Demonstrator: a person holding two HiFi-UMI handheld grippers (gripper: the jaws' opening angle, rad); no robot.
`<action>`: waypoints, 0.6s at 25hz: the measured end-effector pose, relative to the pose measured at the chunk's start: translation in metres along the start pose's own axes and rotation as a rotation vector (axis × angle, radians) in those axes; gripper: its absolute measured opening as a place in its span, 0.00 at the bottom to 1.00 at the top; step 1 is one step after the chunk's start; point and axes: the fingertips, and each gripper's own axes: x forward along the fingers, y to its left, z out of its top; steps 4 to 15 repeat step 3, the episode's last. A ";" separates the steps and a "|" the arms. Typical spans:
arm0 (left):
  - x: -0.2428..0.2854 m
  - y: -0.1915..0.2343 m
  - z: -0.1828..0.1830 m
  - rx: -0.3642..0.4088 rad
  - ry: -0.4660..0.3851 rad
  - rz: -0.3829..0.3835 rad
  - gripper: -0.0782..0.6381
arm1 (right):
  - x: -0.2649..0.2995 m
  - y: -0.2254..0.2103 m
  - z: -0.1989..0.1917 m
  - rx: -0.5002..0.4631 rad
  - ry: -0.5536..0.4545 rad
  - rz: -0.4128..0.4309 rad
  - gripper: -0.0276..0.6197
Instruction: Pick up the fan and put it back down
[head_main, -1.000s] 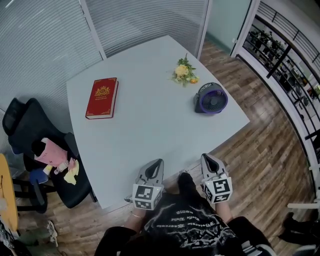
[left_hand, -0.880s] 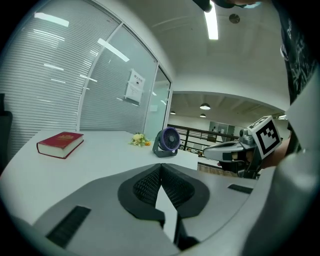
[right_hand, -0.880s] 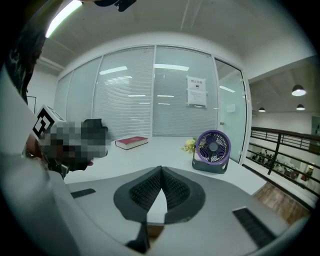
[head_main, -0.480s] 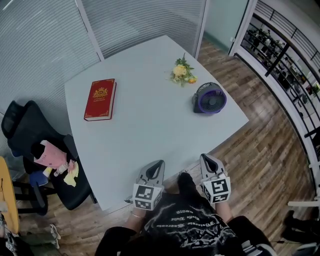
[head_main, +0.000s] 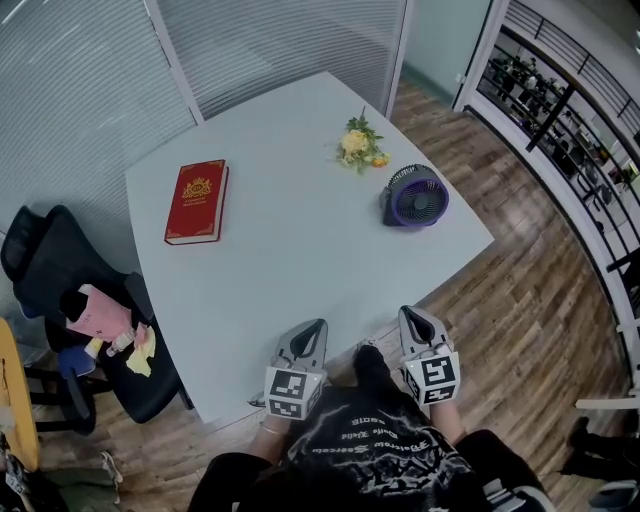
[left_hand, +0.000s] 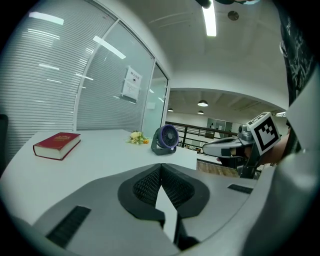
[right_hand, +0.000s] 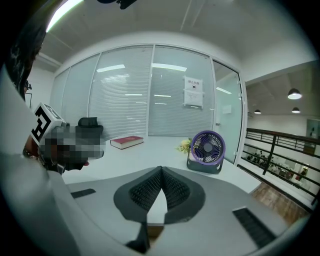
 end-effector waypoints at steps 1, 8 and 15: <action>0.001 0.000 0.001 0.005 -0.001 -0.002 0.14 | 0.000 -0.001 0.001 0.000 -0.003 0.000 0.05; 0.002 -0.001 0.002 0.014 -0.001 -0.006 0.14 | 0.001 -0.003 0.003 0.002 -0.009 0.000 0.05; 0.002 -0.001 0.002 0.014 -0.001 -0.006 0.14 | 0.001 -0.003 0.003 0.002 -0.009 0.000 0.05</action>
